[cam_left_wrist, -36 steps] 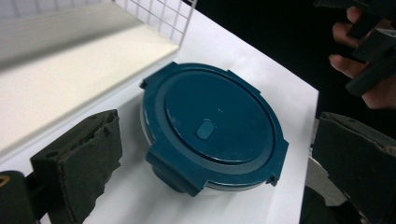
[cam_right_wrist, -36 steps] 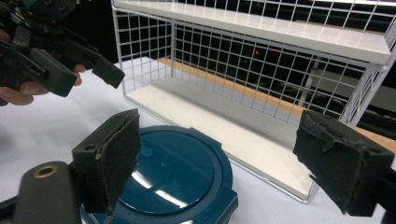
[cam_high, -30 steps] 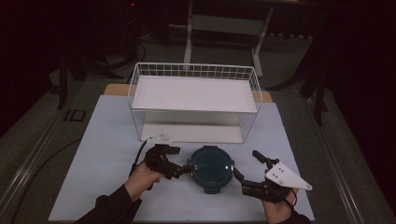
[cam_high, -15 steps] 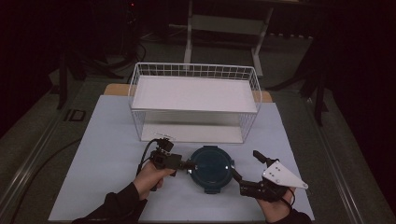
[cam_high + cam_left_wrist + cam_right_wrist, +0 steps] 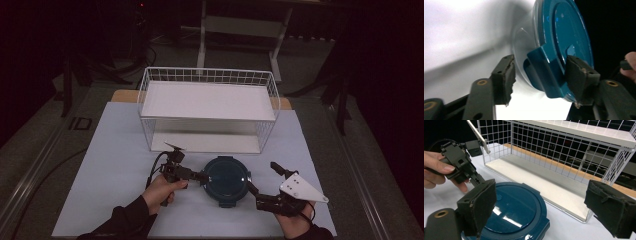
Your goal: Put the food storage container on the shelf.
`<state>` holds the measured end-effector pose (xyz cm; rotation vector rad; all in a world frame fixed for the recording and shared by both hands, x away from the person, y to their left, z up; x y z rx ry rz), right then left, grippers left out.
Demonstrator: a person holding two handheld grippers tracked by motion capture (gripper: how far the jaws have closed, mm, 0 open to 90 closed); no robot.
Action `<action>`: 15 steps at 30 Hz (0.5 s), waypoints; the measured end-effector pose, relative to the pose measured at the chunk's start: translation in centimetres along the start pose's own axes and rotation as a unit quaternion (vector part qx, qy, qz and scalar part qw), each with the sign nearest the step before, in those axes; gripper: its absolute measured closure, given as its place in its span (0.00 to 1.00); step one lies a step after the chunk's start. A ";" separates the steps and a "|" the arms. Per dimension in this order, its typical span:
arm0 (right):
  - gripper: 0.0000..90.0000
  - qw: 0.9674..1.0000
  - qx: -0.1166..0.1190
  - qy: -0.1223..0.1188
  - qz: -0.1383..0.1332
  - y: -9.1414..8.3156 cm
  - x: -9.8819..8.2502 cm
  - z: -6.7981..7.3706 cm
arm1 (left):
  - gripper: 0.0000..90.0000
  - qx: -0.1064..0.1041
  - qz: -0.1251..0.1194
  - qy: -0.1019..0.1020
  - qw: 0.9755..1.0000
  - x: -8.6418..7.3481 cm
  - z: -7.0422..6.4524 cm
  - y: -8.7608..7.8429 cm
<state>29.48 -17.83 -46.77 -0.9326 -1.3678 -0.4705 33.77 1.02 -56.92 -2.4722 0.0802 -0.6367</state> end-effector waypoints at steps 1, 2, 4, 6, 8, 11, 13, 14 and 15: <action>0.11 1.000 -0.001 0.000 0.000 0.0 0.0 0.0 | 0.50 -0.009 0.003 -0.004 1.000 -0.1 -0.1 0.1; 0.11 1.000 0.000 -0.001 0.000 0.0 0.0 0.0 | 0.51 -0.013 0.003 -0.007 1.000 -0.1 -0.2 0.1; 0.11 1.000 -0.001 -0.004 -0.001 0.0 0.0 0.0 | 0.54 -0.022 0.007 -0.012 1.000 -0.1 -0.2 0.1; 0.11 1.000 0.000 -0.003 0.002 0.0 -0.1 0.1 | 0.55 -0.032 0.011 -0.023 0.999 -0.2 -0.1 0.1; 0.11 1.000 0.001 0.001 0.004 0.1 -0.2 0.0 | 0.56 -0.031 0.013 -0.019 0.999 -0.1 -0.1 0.1; 0.12 1.000 0.006 0.014 0.011 0.3 -0.4 -0.2 | 0.57 -0.030 0.013 -0.014 0.999 -0.2 -0.2 0.1; 0.12 0.999 0.011 0.024 0.023 0.5 -0.8 -0.4 | 0.57 -0.027 0.012 -0.005 1.000 -0.3 -0.4 0.0; 0.12 0.999 0.014 0.028 0.028 0.6 -1.0 -0.4 | 0.57 -0.025 0.012 -0.001 1.000 -0.3 -0.5 -0.1; 0.13 0.998 0.020 0.037 0.036 0.8 -1.2 -0.5 | 0.57 -0.023 0.012 0.006 1.000 -0.4 -0.6 -0.1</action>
Point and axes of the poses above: each handheld gripper's, and its own axes: y roughly forward along the jaws, x roughly out of its top, z roughly to its left, the point moved 10 cm from there along y, roughly forward along the jaws, and after that the axes turned 3 degrees about y, right-handed, at the moved point
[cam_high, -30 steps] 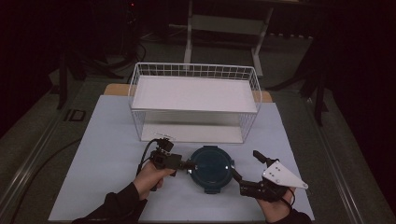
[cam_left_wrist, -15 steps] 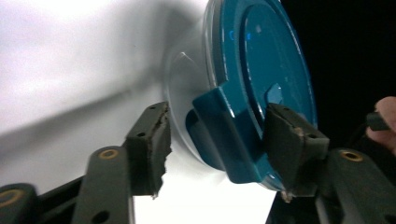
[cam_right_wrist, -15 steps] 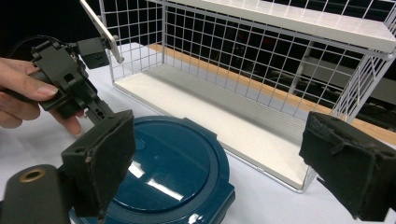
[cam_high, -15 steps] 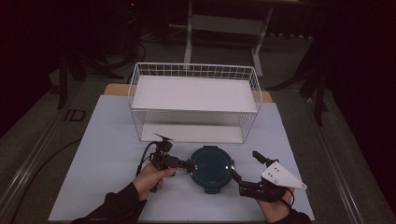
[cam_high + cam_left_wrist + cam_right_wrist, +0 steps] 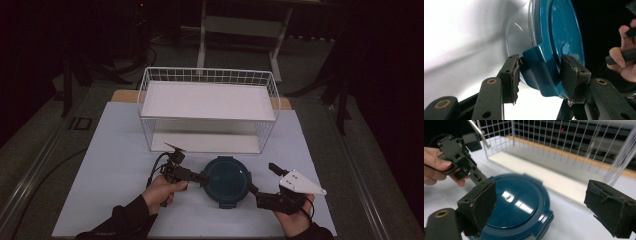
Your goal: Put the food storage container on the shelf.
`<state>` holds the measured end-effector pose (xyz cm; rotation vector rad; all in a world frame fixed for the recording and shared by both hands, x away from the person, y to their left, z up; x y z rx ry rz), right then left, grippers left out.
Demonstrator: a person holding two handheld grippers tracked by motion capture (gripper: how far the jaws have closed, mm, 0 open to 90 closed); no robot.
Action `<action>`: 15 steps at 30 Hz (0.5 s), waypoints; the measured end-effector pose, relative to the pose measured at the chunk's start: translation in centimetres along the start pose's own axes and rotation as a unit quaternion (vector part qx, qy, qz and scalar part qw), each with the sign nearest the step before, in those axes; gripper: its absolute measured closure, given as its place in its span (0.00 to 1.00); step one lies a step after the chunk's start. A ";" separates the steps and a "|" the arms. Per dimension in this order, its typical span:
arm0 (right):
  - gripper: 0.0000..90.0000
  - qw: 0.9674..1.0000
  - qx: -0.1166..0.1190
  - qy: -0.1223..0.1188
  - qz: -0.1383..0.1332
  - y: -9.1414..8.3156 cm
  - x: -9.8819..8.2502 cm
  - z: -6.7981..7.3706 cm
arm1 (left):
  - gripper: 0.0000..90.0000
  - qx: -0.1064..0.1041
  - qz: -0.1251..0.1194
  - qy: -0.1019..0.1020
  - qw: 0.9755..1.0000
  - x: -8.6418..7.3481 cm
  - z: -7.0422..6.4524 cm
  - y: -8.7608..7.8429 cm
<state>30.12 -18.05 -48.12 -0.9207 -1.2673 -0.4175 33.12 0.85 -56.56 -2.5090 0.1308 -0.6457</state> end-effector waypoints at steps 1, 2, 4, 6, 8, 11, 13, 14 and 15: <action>0.15 1.000 0.006 0.008 0.008 0.2 -0.3 0.0 | 0.58 0.000 -0.001 0.003 1.000 0.0 -0.2 -0.1; 0.15 0.999 0.017 0.020 0.019 0.5 -0.6 0.0 | 0.59 0.001 -0.001 0.008 1.000 -0.1 -0.3 -0.1; 0.15 0.998 0.034 0.040 0.033 0.9 -1.0 -0.1 | 0.59 0.005 -0.002 0.018 1.000 -0.2 -0.4 -0.2; 0.15 0.996 0.047 0.064 0.050 1.3 -1.6 -0.3 | 0.59 0.007 -0.005 0.021 1.000 -0.2 -0.6 -0.2; 0.16 0.992 0.055 0.090 0.065 1.6 -2.2 -0.7 | 0.59 0.011 -0.005 0.030 0.999 -0.4 -0.8 -0.3; 0.19 0.986 0.069 0.127 0.082 1.9 -2.9 -1.3 | 0.60 0.012 -0.008 0.042 0.999 -0.7 -1.1 -0.4; 0.24 0.980 0.087 0.149 0.102 2.2 -3.4 -1.4 | 0.61 0.015 -0.009 0.053 0.998 -0.8 -1.3 -0.5; 0.26 0.977 0.092 0.158 0.108 2.3 -3.6 -1.4 | 0.61 0.017 -0.010 0.056 0.998 -0.9 -1.4 -0.5; 0.27 0.973 0.104 0.171 0.116 2.4 -3.8 -1.4 | 0.61 0.017 -0.009 0.059 0.998 -0.9 -1.5 -0.6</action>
Point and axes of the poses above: each handheld gripper's, and its own axes: y roughly forward along the jaws, x roughly out of its top, z roughly to its left, the point moved 10 cm from there along y, roughly forward along the jaws, and after that the axes turned 3 degrees about y, right-handed, at the moved point
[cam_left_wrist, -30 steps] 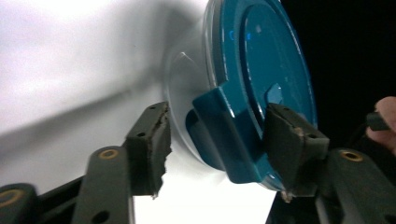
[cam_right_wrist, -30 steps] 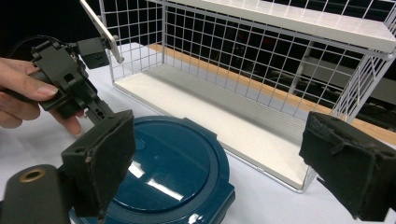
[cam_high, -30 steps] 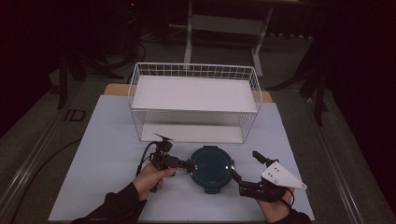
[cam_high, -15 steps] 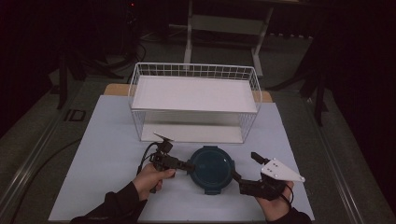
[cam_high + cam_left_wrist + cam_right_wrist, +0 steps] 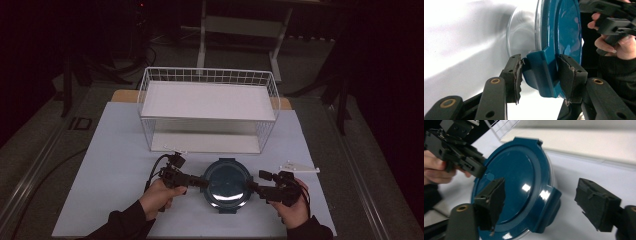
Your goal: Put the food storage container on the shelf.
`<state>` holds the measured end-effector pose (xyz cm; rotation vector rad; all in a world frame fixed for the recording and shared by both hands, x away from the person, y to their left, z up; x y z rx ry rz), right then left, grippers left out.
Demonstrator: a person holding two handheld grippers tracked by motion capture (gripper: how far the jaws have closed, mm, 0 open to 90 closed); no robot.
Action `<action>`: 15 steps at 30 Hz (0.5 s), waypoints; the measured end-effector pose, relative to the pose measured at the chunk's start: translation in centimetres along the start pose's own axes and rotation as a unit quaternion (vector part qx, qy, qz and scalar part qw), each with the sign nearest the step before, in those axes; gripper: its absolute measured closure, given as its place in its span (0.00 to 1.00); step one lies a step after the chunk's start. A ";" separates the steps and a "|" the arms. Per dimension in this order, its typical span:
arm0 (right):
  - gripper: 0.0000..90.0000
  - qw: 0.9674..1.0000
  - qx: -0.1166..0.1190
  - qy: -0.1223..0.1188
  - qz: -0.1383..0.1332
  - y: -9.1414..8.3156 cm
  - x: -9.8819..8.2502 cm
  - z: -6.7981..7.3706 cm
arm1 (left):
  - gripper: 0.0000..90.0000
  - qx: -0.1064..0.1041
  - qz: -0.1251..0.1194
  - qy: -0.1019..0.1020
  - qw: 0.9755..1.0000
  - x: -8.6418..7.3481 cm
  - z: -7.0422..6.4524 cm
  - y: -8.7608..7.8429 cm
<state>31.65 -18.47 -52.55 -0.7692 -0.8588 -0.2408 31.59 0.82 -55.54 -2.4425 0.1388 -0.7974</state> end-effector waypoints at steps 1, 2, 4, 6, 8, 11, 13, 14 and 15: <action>0.27 1.000 0.000 0.000 0.000 0.0 0.0 0.0 | 0.62 0.000 0.000 0.000 1.000 0.0 0.0 0.0; 0.29 1.000 0.009 0.011 0.007 0.2 -0.1 -0.1 | 0.62 0.002 -0.001 0.008 1.000 -0.1 -0.2 -0.1; 0.39 0.998 0.032 0.043 0.023 0.4 -0.6 -0.2 | 0.62 0.002 0.001 0.014 1.000 -0.2 -0.3 -0.2; 0.47 0.997 0.043 0.053 0.034 0.3 -0.9 -0.3 | 0.63 0.003 0.000 0.017 1.000 -0.3 -0.4 -0.2; 0.51 0.995 0.056 0.069 0.044 0.3 -1.2 -0.4 | 0.63 0.002 0.000 0.020 1.000 -0.5 -0.5 -0.3; 0.57 0.991 0.072 0.092 0.061 0.2 -1.8 -0.5 | 0.63 0.000 -0.002 0.023 1.000 -0.6 -0.5 -0.3; 0.60 0.990 0.073 0.098 0.071 0.2 -2.1 -0.6 | 0.63 -0.001 -0.003 0.025 1.000 -0.6 -0.5 -0.3; 0.60 0.988 0.078 0.106 0.075 0.2 -2.2 -0.6 | 0.63 -0.001 -0.002 0.029 1.000 -0.7 -0.5 -0.3; 0.60 0.987 0.084 0.111 0.077 0.3 -2.3 -0.6 | 0.63 0.001 -0.003 0.031 1.000 -0.7 -0.6 -0.3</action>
Point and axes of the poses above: each handheld gripper's, and its own axes: y roughly forward along the jaws, x roughly out of its top, z roughly to its left, the point moved 10 cm from there along y, roughly forward along the jaws, and after that the axes turned 3 degrees about y, right-handed, at the moved point
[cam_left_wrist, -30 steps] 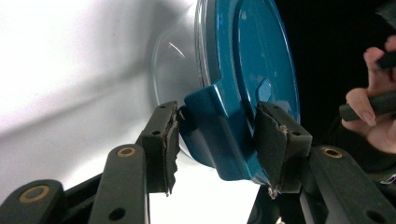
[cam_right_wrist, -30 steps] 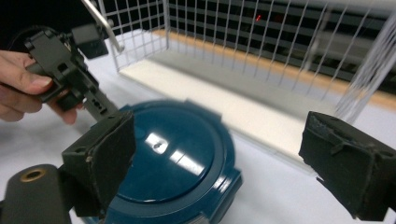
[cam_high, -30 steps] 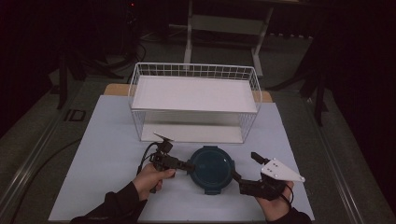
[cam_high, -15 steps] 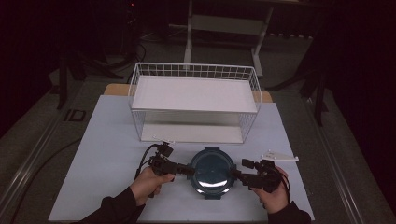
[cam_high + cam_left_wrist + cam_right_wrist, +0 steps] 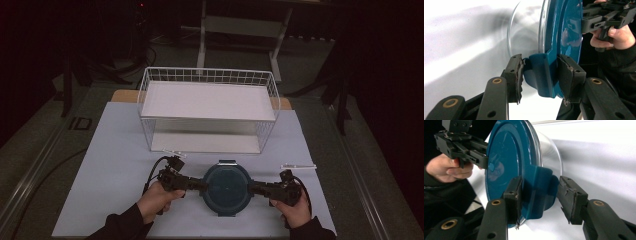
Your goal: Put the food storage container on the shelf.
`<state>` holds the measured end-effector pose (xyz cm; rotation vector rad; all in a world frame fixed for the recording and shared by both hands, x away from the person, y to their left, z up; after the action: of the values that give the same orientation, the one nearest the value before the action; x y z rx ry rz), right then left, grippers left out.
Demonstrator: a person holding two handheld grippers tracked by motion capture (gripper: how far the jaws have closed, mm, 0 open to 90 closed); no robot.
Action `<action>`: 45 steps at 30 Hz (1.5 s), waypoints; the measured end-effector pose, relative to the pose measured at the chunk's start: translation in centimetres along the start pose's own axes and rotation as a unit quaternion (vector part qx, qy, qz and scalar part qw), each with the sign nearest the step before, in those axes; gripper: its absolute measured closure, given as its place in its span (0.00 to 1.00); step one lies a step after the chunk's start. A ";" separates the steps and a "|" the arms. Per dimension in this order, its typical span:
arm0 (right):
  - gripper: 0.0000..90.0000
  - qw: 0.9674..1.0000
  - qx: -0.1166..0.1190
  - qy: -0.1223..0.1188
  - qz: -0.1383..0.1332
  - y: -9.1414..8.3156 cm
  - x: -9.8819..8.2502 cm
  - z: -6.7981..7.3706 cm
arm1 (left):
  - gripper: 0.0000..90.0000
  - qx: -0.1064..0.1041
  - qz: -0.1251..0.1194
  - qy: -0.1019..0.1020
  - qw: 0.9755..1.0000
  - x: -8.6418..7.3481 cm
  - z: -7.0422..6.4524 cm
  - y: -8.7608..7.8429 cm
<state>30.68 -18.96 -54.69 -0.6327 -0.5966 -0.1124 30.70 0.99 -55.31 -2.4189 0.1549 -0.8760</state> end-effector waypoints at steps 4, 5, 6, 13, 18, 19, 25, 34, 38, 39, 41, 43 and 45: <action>0.59 1.000 0.016 0.017 0.008 0.3 -0.2 0.0 | 0.63 -0.001 0.000 0.001 1.000 0.0 0.0 0.0; 0.59 1.000 0.019 0.019 0.009 0.3 -0.2 0.0 | 0.63 -0.002 -0.001 0.001 1.000 -0.1 0.0 0.0; 0.59 1.000 0.022 0.020 0.009 0.3 -0.2 0.0 | 0.63 -0.003 -0.002 -0.003 1.000 -0.1 0.0 0.0; 0.61 0.999 0.028 0.033 0.010 0.4 -0.3 0.3 | 0.63 -0.003 -0.015 -0.013 1.000 -0.4 0.2 0.0; 0.61 0.999 0.020 0.030 0.008 0.3 -0.4 0.4 | 0.63 0.008 -0.026 -0.023 0.999 -0.3 -0.1 0.0; 0.61 0.999 0.019 0.030 0.009 0.3 -0.4 0.4 | 0.63 0.010 -0.028 -0.019 0.999 -0.3 -0.3 0.0; 0.62 0.999 0.026 0.022 0.011 0.2 -0.5 0.5 | 0.63 0.019 -0.034 -0.009 0.999 -0.1 -0.6 -0.3; 0.62 0.999 0.036 -0.002 -0.007 0.5 1.2 1.6 | 0.63 0.029 -0.061 0.015 0.998 1.5 -0.4 -2.0; 0.62 0.999 0.038 -0.011 -0.019 0.8 2.4 1.8 | 0.63 0.032 -0.075 0.017 0.997 2.1 0.0 -2.7; 0.62 0.999 0.038 -0.014 -0.021 0.9 2.7 1.9 | 0.63 0.033 -0.079 0.020 0.996 2.3 0.1 -2.8; 0.62 0.999 0.037 -0.020 -0.025 1.0 3.4 2.1 | 0.63 0.037 -0.086 0.023 0.995 2.8 0.2 -3.2; 0.62 0.999 0.039 -0.027 -0.027 1.2 4.1 2.2 | 0.63 0.041 -0.090 0.027 0.995 3.2 0.3 -3.7; 0.62 0.998 0.040 -0.035 -0.029 1.5 4.8 2.3 | 0.63 0.044 -0.094 0.030 0.994 3.7 0.5 -4.1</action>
<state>33.90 -16.04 -51.28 -0.5428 -0.6851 -0.1209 33.58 3.62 -51.37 -2.3531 -0.0889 -1.0178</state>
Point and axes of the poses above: each handheld gripper's, and its own axes: y roughly forward along the jaws, x roughly out of its top, z roughly to its left, the point moved 10 cm from there along y, roughly forward along the jaws, and after that the axes turned 3 degrees about y, right-handed, at the moved point
